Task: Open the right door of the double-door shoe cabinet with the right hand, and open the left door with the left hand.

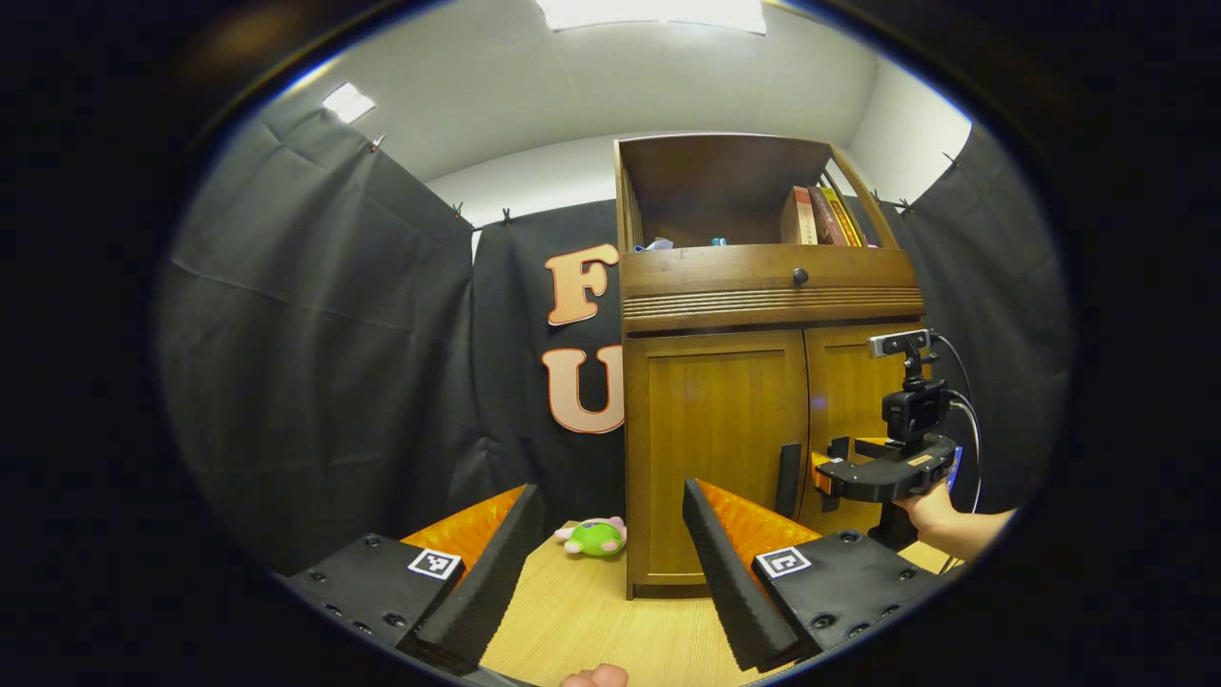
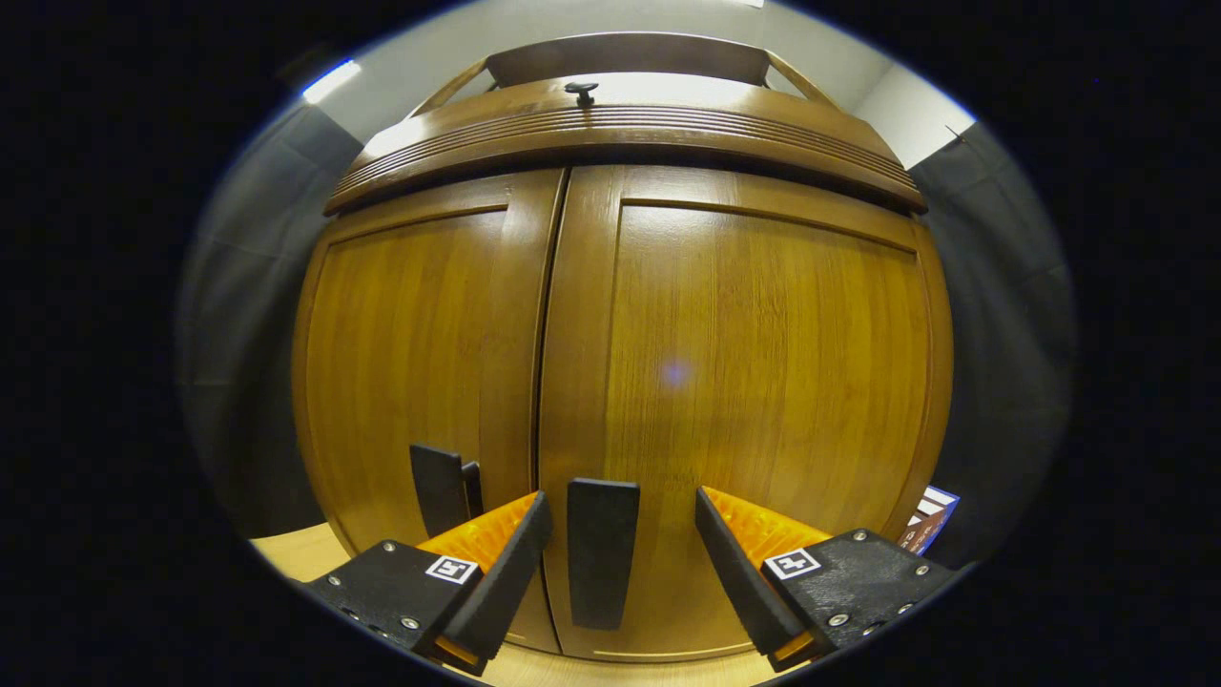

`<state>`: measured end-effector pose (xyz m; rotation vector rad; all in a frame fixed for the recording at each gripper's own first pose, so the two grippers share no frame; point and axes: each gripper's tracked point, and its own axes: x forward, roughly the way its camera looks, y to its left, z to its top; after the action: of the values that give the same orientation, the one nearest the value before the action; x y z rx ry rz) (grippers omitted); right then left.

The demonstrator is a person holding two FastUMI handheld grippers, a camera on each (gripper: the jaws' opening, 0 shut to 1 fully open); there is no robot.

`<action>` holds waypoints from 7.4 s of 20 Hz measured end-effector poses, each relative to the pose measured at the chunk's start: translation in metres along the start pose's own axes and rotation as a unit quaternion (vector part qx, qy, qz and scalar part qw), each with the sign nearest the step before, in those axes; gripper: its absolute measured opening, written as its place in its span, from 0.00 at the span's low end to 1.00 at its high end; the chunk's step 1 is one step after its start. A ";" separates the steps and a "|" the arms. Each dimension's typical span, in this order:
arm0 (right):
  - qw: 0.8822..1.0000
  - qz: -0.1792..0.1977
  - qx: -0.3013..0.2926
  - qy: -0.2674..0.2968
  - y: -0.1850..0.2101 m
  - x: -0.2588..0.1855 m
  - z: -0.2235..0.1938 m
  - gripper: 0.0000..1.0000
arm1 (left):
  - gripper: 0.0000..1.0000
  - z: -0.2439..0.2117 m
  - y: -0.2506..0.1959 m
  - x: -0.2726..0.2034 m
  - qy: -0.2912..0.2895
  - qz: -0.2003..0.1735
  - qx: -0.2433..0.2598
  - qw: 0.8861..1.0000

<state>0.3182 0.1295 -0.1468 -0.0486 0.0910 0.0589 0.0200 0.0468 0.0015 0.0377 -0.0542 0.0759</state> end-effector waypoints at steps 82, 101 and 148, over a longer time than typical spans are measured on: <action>0.994 0.073 0.058 0.053 -0.283 -0.213 -0.032 0.11 | 0.97 -0.009 -0.084 -0.022 -0.004 -0.018 -0.095 0.995; 0.997 -0.062 0.036 0.022 -0.233 -0.298 0.034 0.08 | 0.95 -0.060 -0.144 0.049 0.046 -0.109 -0.051 0.992; 0.995 -0.041 0.072 0.051 -0.164 -0.332 -0.004 0.90 | 0.33 -0.139 -0.258 0.201 0.094 -0.187 -0.002 0.978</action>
<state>-0.0020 -0.0531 -0.1125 0.0893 0.1953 -0.0334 0.2477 -0.1897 -0.1350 0.0366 0.1428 -0.2981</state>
